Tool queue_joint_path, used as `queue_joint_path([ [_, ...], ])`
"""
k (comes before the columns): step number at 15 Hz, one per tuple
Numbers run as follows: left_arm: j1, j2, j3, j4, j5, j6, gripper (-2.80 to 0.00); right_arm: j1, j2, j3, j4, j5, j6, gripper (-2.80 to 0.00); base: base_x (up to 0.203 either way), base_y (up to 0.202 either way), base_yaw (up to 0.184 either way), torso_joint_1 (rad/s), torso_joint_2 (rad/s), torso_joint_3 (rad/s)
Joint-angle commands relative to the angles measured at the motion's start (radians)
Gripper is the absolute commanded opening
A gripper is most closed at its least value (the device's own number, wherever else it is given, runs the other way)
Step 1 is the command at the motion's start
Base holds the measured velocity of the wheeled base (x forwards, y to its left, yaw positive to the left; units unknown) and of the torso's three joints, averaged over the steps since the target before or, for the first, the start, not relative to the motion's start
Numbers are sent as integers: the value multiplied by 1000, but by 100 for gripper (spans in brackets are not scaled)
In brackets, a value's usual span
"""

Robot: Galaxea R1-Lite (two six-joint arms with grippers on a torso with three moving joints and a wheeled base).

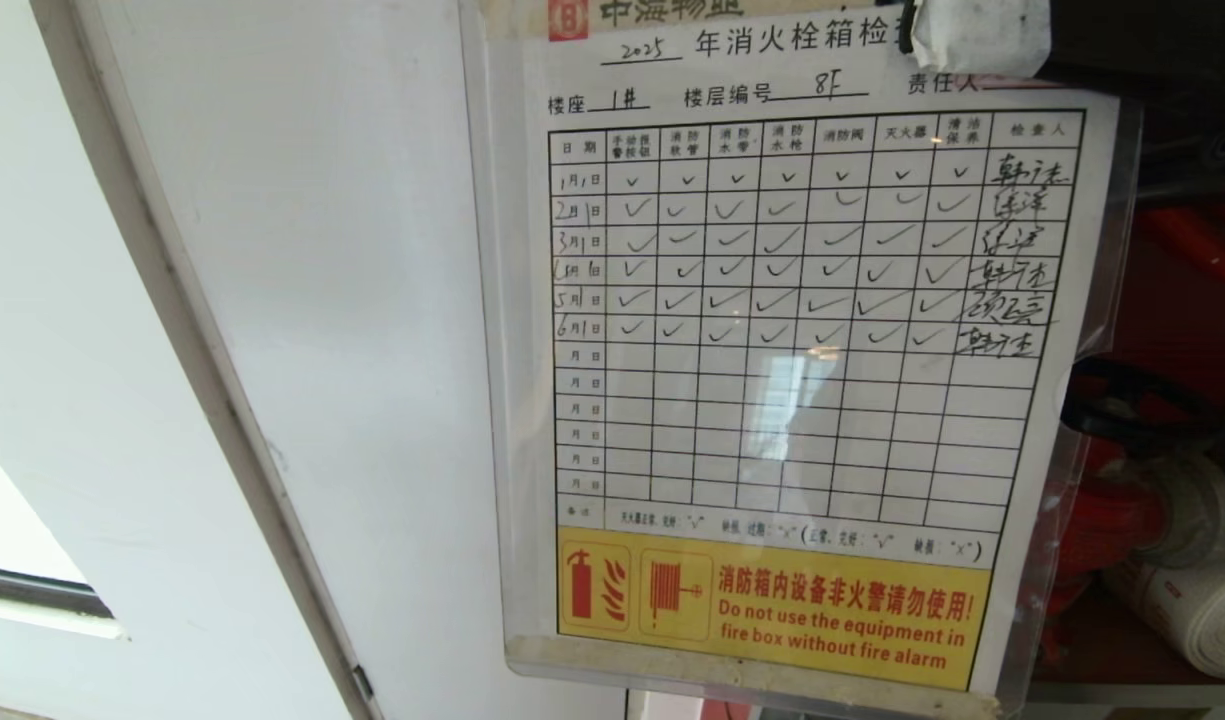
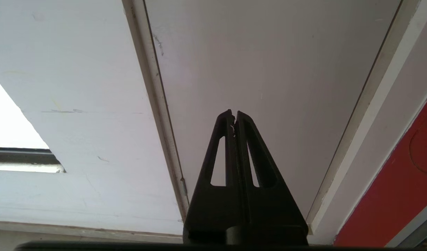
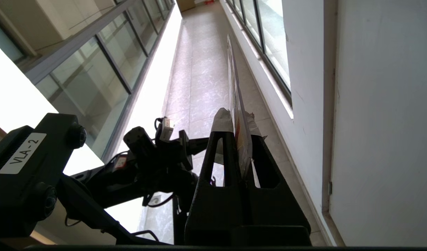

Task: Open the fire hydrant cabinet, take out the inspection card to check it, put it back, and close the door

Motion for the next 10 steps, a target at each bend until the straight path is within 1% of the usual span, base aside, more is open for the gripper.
queue_joint_path([
  [1,0,0,14,0,0,0,-280,1,-4,0,0,4,2,-280,0,0,0,0,0,0],
  [10,0,0,14,0,0,0,-280,1,-14,4,1,4,3,-280,0,0,0,0,0,0],
])
